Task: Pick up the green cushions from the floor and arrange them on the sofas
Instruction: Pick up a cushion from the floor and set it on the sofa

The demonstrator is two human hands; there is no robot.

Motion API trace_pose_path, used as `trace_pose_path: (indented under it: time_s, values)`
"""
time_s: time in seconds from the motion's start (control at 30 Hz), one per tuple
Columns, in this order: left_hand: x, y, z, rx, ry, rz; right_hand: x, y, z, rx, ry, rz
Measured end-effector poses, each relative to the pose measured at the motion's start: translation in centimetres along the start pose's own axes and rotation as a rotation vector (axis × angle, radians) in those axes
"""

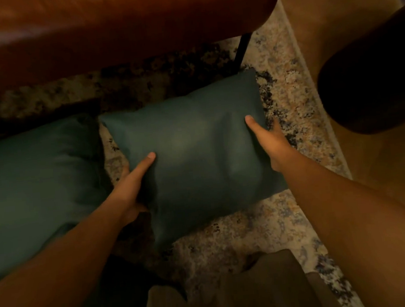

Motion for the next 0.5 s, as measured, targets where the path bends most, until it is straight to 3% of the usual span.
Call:
trace_pose_path:
  time_s: [0.27,0.5]
  values:
    - [9.6,2.2,3.2,0.002,0.193,0.011,9.7,0.7,-0.3,-0.232,0.073,-0.128]
    - [21.2,2.4,8.9,-0.017,0.336,0.008,22.2,1.5,-5.6,-0.426,-0.001,-0.148]
Point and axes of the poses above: each hand's wrist, its own x-axis away from the middle knuckle, its own y-axis out of the palm, z = x × y, the point moved 2 cm from there along -x, towards the middle knuckle, and after that the axes turned 15 degrees about -z, right-handed, at the moved point
